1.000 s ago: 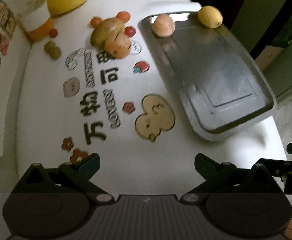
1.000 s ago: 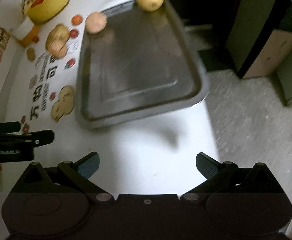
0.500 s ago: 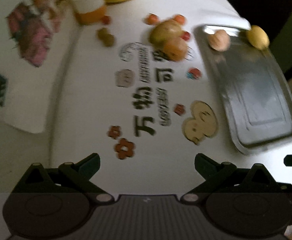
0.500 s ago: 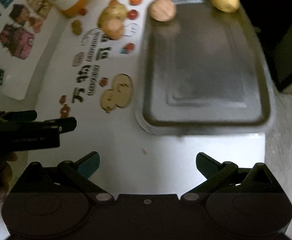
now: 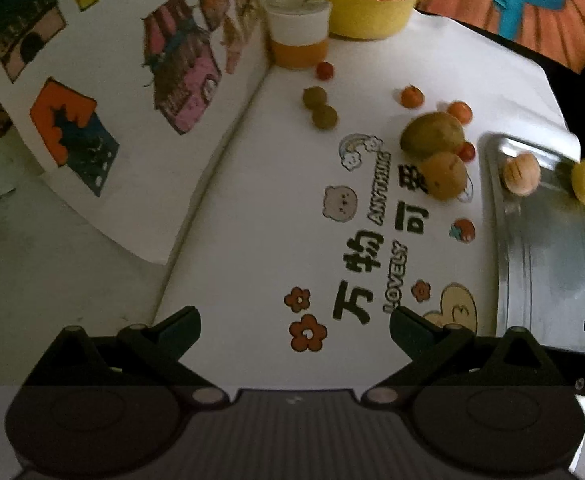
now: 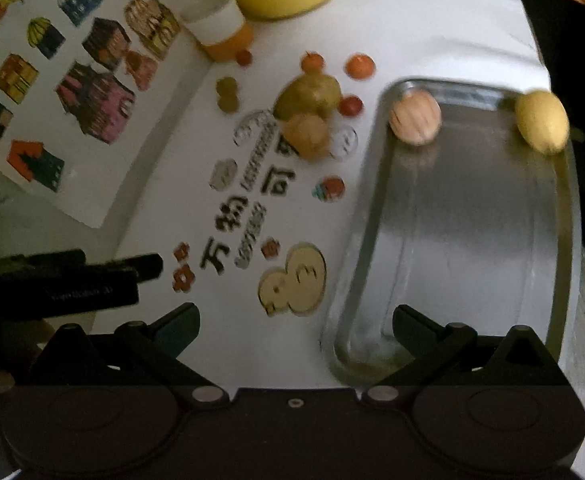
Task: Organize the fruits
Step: 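Lift both tools away from the tray back over the fruits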
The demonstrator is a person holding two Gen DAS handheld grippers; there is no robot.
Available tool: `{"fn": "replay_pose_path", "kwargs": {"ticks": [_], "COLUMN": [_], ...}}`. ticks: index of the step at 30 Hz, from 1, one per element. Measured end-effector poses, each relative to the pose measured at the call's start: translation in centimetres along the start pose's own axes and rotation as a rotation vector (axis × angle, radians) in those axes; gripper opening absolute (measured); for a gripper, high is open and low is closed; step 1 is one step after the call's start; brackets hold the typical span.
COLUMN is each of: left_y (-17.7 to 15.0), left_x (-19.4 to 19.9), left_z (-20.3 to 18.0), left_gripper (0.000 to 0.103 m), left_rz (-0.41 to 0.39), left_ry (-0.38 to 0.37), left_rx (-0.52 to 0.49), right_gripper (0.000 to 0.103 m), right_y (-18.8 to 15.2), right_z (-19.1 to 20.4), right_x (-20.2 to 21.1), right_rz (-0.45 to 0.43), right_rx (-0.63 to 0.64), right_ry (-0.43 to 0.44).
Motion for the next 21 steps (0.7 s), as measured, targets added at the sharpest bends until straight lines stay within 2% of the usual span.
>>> {"fn": "replay_pose_path", "kwargs": {"ticks": [3, 11, 15, 21], "left_y": [0.6, 2.7, 4.0, 7.3], "left_x": [-0.5, -3.2, -5.9, -10.9], "left_z": [0.1, 0.3, -0.2, -1.0], "left_gripper": [0.102, 0.102, 0.102, 0.102], "left_rz": [-0.009, -0.006, 0.008, -0.054], "left_ry": [0.008, 0.013, -0.01, -0.043], "left_rx": [0.03, 0.054, 0.031, 0.006], "right_gripper": [0.102, 0.102, 0.102, 0.102], "right_y": [1.0, 2.4, 3.0, 4.6], "right_z": [-0.1, -1.0, -1.2, -0.2], "right_x": [-0.5, -2.1, -3.3, -5.2], "right_rz": [-0.018, -0.097, -0.138, -0.198], "right_rx": [0.019, 0.077, 0.1, 0.149], "right_ry": [0.013, -0.02, -0.054, -0.068]}}
Point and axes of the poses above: each gripper's, at about its wrist camera, not at the fingertips, and x roughly against the way its jaws point, z to its left, y to its top, the point moved 10 cm from there along -x, roughly the way its jaws point, and after that the axes turned 14 degrees about -z, right-handed, at the moved point
